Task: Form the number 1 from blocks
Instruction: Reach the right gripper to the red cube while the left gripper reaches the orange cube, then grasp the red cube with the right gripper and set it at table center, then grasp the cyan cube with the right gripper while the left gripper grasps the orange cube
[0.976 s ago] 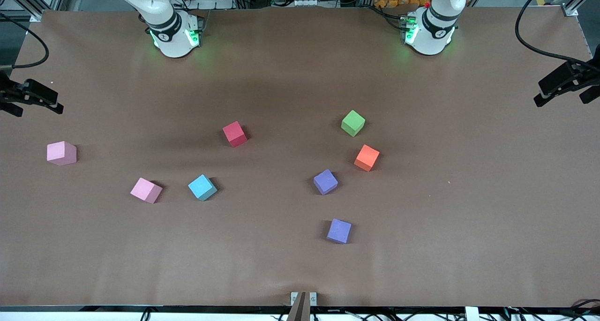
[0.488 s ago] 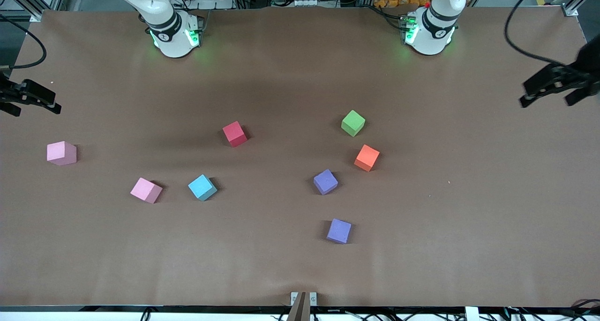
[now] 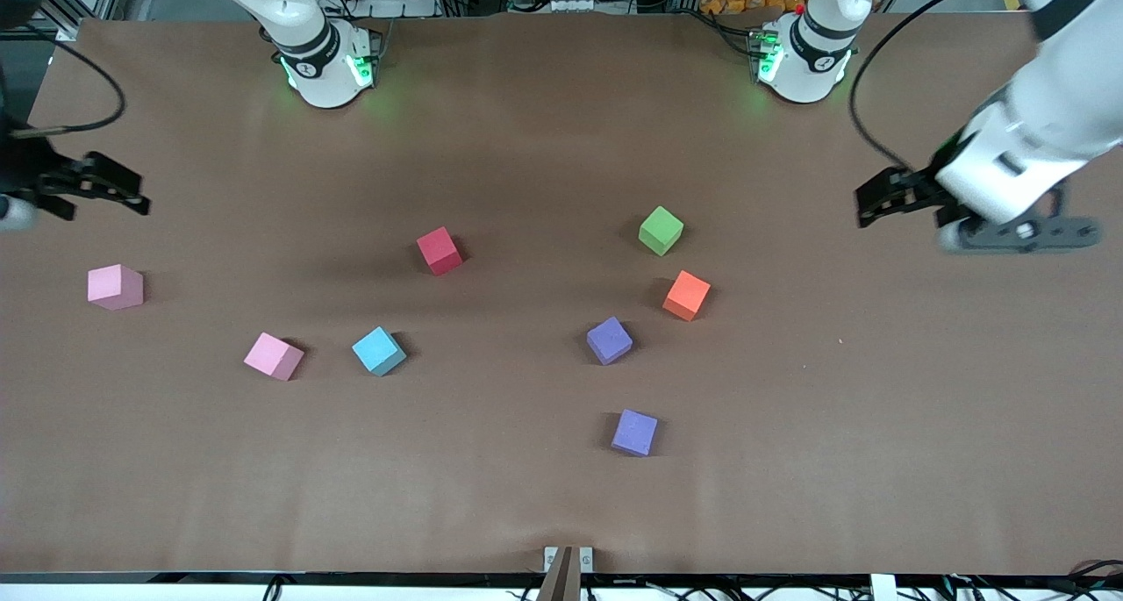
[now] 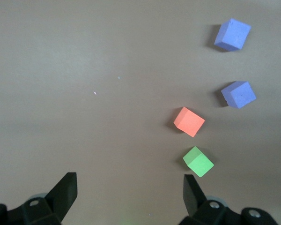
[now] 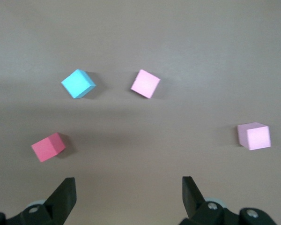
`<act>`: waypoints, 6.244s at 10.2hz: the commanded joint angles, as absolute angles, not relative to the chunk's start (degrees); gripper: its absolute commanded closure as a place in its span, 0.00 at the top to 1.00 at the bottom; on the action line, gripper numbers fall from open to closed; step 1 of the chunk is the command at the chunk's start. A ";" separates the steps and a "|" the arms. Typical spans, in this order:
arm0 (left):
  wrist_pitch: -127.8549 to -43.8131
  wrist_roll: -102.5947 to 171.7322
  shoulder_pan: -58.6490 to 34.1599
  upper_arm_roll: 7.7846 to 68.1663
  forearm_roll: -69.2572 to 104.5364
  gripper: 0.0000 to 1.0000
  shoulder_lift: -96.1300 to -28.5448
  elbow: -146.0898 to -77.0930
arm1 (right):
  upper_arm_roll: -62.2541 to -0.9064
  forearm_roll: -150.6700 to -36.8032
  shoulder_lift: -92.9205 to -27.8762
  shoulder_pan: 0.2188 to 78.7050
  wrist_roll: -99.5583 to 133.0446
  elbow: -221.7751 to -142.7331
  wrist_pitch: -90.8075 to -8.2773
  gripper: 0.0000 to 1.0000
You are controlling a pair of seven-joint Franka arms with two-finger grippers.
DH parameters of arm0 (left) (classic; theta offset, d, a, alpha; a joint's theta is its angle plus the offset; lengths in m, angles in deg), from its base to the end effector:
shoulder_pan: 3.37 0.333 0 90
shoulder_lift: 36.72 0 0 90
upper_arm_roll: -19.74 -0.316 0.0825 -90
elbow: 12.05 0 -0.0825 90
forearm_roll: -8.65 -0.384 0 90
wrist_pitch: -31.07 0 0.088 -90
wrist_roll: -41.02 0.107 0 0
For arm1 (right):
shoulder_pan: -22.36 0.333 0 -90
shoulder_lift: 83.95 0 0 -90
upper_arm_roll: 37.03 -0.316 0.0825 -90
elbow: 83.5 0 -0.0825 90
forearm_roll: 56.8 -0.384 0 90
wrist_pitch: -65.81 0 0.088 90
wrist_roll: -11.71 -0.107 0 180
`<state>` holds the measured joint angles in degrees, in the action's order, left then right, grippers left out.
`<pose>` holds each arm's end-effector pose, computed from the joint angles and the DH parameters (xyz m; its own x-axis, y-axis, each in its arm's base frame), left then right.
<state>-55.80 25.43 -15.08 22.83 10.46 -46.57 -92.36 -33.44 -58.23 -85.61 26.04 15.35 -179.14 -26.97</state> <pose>0.5811 -0.1541 0.6000 0.9977 0.0127 -0.0660 0.0143 -0.9996 0.0240 0.5479 0.0030 0.5981 0.9978 0.0639 -0.0193 0.0633 -0.9976 -0.0280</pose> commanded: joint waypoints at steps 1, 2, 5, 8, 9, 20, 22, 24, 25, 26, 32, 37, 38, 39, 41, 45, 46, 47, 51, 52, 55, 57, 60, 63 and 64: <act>-56.29 21.61 -17.86 22.37 11.37 1.00 -49.27 -91.68 | -38.94 -58.03 -86.41 27.98 12.24 -186.37 -30.41 1.00; -57.08 21.42 -18.66 22.46 11.37 1.00 -50.59 -91.68 | -41.57 -59.86 -86.59 28.86 12.24 -191.20 -34.17 1.00; -59.80 16.60 -22.78 22.37 11.20 1.00 -54.89 -91.68 | -44.24 -60.93 -82.84 37.61 12.24 -199.33 -43.16 1.00; -63.06 16.06 -24.37 22.37 11.20 1.00 -59.64 -91.60 | -44.41 -60.85 -73.34 45.53 12.77 -199.77 -50.44 1.00; -64.28 15.71 -25.07 22.37 11.20 1.00 -61.22 -91.68 | -44.33 -60.67 -71.92 47.39 11.46 -200.99 -53.16 1.00; -69.04 32.37 -27.97 22.55 8.47 1.00 -70.55 -92.47 | -44.32 -54.61 -60.23 47.59 11.89 -203.47 -63.99 1.00; -68.60 34.08 -29.03 22.55 8.30 1.00 -72.13 -93.35 | -44.32 -51.98 -59.25 47.68 11.89 -203.82 -65.67 0.65; -66.86 33.73 -29.03 22.55 8.30 1.00 -72.05 -96.07 | -44.59 -52.75 -60.39 48.29 10.32 -203.47 -62.70 0.00; -66.58 33.90 -29.03 22.55 8.30 1.00 -72.14 -96.34 | -45.98 -54.06 -61.53 48.47 5.78 -203.21 -59.29 0.00; -66.49 34.25 -29.03 22.55 8.21 1.00 -72.22 -97.13 | -48.60 -56.86 -62.15 48.55 0.86 -202.77 -57.08 0.00; -67.02 34.52 -29.03 22.81 8.47 1.00 -75.91 -96.70 | -62.60 -64.89 -62.16 53.27 -34.38 -202.67 -57.40 0.00; -69.83 33.90 -30.35 22.90 10.75 1.00 -78.28 -96.52 | -62.43 -64.80 -56.10 60.15 -42.60 -202.68 -69.08 0.00; -70.70 33.64 -30.61 22.90 10.76 1.00 -78.64 -96.52 | -62.43 -64.80 -55.57 60.16 -42.61 -202.68 -70.14 0.00; -70.89 33.64 -31.23 22.90 10.76 1.00 -78.73 -96.52 | -62.34 -64.71 -55.21 60.07 -42.43 -202.59 -70.15 0.00; -71.24 34.16 -31.23 22.81 10.67 1.00 -79.16 -96.52 | -62.17 -64.28 -55.21 59.28 -41.82 -202.32 -69.54 0.14; -71.33 37.31 -31.41 22.64 8.75 1.00 -79.61 -96.17 | -60.33 -64.10 -56.35 58.32 -42.08 -195.42 -58.53 1.00; -71.68 37.68 -31.41 22.73 7.87 1.00 -79.95 -96.17 | -59.45 -64.01 -56.70 57.96 -42.16 -190.94 -51.68 1.00; -72.29 39.59 -31.41 22.73 6.55 1.00 -80.22 -96.17 | -58.40 -64.01 -57.92 57.52 -42.25 -187.50 -46.13 1.00; -74.66 38.65 -31.50 22.73 6.54 1.00 -81.36 -96.17 | -56.19 -56.07 -60.66 48.23 -41.81 -185.02 -44.22 1.00; -74.93 38.56 -31.58 22.73 6.54 1.00 -81.54 -96.17 | -56.19 -51.75 -60.31 45.42 -41.55 -184.23 -44.22 1.00; -74.93 38.38 -31.50 22.73 6.80 0.53 -81.19 -96.17 | -56.19 -46.43 -59.70 34.88 -19.40 -182.99 -44.75 1.00; -74.50 34.98 -31.50 22.73 7.06 0.50 -80.40 -95.21 | -56.10 -46.08 -58.04 29.33 -5.50 -181.50 -45.01 1.00; -69.33 19.88 -32.20 23.07 8.03 0.51 -78.29 -93.19 | -56.10 -44.50 -52.24 24.05 7.64 -179.91 -52.81 1.00; -67.11 8.98 -32.72 23.51 15.83 0.55 -76.53 -92.21 | -56.10 -40.20 -48.02 22.72 10.57 -178.78 -58.89 1.00; -67.11 6.33 -32.90 24.30 17.86 0.55 -76.53 -92.21 | -56.10 -39.58 -46.70 22.80 10.92 -178.07 -59.60 1.00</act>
<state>-67.85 10.62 -32.18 23.83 15.05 -77.24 -91.90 -54.97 -41.71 -49.29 23.58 9.98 -180.97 -59.46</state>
